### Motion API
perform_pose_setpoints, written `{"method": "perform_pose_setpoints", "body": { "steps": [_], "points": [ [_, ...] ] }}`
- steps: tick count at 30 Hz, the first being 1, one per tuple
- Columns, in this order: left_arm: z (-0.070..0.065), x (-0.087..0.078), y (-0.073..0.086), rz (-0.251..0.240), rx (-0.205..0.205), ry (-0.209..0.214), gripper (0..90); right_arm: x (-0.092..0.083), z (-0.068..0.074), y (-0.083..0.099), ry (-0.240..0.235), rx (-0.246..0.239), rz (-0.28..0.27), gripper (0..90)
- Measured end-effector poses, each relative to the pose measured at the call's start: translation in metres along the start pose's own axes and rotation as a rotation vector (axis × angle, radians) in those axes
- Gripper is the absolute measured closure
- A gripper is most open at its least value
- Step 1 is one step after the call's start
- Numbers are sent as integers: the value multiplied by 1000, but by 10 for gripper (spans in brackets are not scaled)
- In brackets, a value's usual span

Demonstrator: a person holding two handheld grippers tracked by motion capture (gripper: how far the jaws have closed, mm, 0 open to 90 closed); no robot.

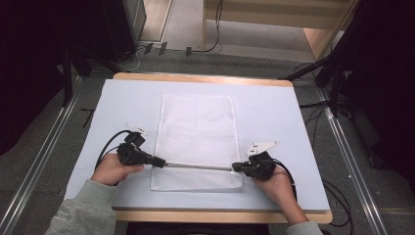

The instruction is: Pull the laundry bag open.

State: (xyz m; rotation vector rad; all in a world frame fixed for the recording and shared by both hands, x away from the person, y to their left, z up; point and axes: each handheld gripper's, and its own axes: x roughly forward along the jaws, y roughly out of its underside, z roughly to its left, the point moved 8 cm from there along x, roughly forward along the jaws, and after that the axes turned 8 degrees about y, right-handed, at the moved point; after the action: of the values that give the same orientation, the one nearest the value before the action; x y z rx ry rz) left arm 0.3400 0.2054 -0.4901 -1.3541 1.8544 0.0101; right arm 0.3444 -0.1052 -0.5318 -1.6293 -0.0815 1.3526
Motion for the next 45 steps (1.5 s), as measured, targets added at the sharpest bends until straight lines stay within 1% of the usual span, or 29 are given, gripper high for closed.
{"method": "perform_pose_setpoints", "body": {
  "steps": [3,4,5,7,8,9,11,13,14,19,20,22,24,25,26,27,28,29,30,31,32,33,35,36,37,39,41,44,45],
  "points": [
    [7,-9,6,-6,-16,-16,878,0,0,0,-2,-4,2,900],
    [7,-9,6,-6,-16,-16,879,0,0,0,-2,-5,5,900],
    [11,-16,9,-22,-29,-25,878,0,0,0,-2,-4,5,900],
    [15,-23,13,-34,-43,-37,878,0,0,-1,-4,-10,9,900],
    [18,-27,15,-42,-48,-53,878,0,0,-1,-4,-15,10,900],
    [19,-30,17,-50,-53,-56,879,0,0,-1,-6,-20,10,900],
    [19,-35,20,-73,-61,-46,879,0,0,-1,-7,-17,14,900],
    [18,-35,22,-64,-50,-57,878,1,0,-2,-7,-17,20,900],
    [18,-34,22,-65,-51,-64,878,2,0,-3,-10,-29,16,900],
    [17,-33,23,-74,-28,-62,866,1,0,-3,-18,2,37,893],
    [17,-32,23,-80,-4,-85,859,1,0,-4,-19,2,43,880],
    [17,-33,23,-88,21,-103,788,0,-1,-4,-24,12,50,846],
    [16,-34,22,-103,43,-106,738,-1,-1,-5,-34,22,60,800],
    [16,-35,21,-109,51,-109,714,-1,-2,-6,-31,25,61,772],
    [16,-35,21,-109,51,-109,704,-2,-3,-7,-20,29,55,759],
    [16,-35,20,-119,60,-114,689,-3,-5,-8,-14,36,51,750],
    [17,-36,19,-123,70,-133,673,-4,-6,-9,-12,41,45,734],
    [17,-36,19,-123,70,-133,661,-4,-6,-9,-12,41,45,734],
    [17,-36,18,-129,78,-142,640,-6,-9,-10,-5,51,39,716],
    [18,-37,16,-147,92,-164,619,-6,-10,-11,-1,53,31,701],
    [18,-37,16,-147,92,-164,594,-6,-10,-11,-1,53,31,701],
    [19,-40,15,-161,111,-189,583,-8,-12,-12,7,59,28,677],
    [21,-41,13,-172,120,-208,549,-9,-15,-14,17,56,16,646],
    [21,-41,13,-172,120,-208,535,-10,-16,-14,22,56,14,632],
    [23,-43,13,-178,119,-225,528,-11,-17,-15,27,57,7,617],
    [26,-44,13,-184,115,-238,490,-12,-20,-16,36,57,-4,586],
    [29,-46,13,-189,110,-261,465,-14,-24,-17,50,71,-12,556],
    [34,-48,14,-187,112,-287,429,-16,-31,-17,71,79,-29,504],
    [34,-48,14,-187,112,-287,420,-16,-31,-17,71,79,-29,504]
  ]
}}
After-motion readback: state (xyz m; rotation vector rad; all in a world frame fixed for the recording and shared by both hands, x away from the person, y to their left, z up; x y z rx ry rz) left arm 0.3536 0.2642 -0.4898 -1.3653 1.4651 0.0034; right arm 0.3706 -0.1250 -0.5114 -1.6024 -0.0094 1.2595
